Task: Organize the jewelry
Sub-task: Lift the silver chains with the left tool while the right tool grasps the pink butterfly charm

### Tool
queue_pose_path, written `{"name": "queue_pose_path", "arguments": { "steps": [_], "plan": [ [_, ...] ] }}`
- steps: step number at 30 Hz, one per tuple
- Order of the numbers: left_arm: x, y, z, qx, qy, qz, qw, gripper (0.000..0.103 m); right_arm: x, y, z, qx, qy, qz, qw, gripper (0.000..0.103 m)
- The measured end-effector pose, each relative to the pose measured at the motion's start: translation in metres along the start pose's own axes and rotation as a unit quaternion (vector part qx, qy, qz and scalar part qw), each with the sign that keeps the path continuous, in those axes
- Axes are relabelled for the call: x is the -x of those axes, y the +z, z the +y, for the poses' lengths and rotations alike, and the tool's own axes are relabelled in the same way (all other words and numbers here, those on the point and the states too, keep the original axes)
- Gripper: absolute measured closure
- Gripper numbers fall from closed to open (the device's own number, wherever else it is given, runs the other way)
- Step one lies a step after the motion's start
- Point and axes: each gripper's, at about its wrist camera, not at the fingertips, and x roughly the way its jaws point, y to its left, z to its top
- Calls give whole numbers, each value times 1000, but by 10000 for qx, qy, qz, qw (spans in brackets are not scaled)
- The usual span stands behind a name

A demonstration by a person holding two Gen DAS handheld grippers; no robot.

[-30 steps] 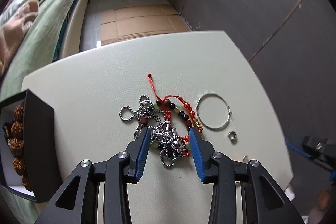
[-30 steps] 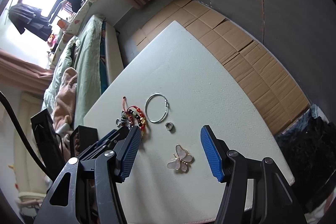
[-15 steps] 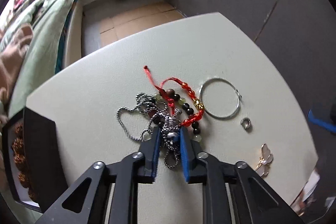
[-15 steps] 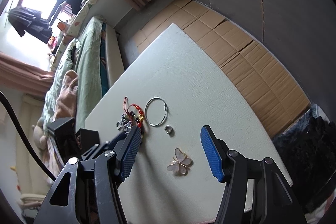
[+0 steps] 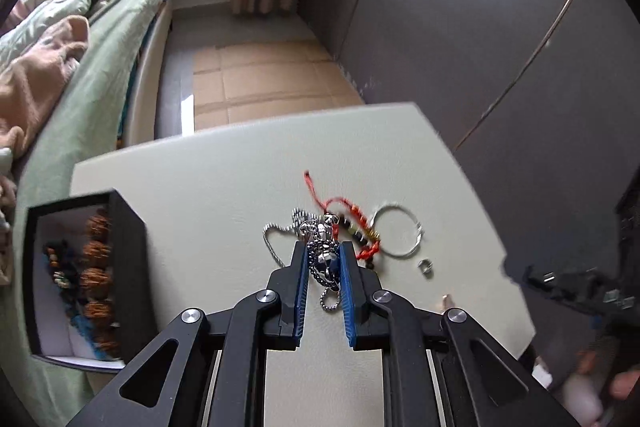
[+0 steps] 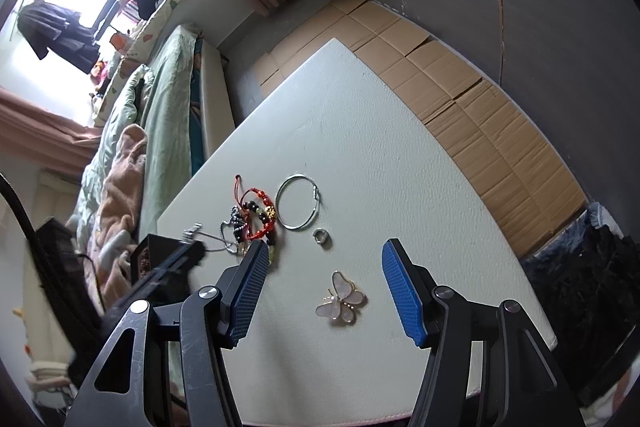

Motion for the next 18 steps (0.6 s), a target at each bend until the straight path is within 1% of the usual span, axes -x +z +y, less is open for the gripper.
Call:
{"name": "queue_pose_path", "arguments": {
  "steps": [5, 10, 13, 15, 18],
  "plan": [
    [38, 5, 5, 140, -125, -438, 9989, 87, -9, -4, 4, 266, -222, 119, 9993, 43],
    [68, 10, 11, 235, -194, -791, 9964, 87, -29, -13, 17, 818, -691, 390, 9935, 43],
    [86, 10, 14, 275, -263, -960, 9947, 87, -44, -21, 29, 1245, -951, 597, 9858, 43],
    [96, 10, 17, 312, -304, -1061, 9934, 87, -48, -23, 35, 1497, -1097, 649, 9805, 43],
    [105, 9, 22, 354, -337, -1158, 9921, 87, -55, -28, 44, 1952, -1204, 713, 9707, 43]
  ]
}}
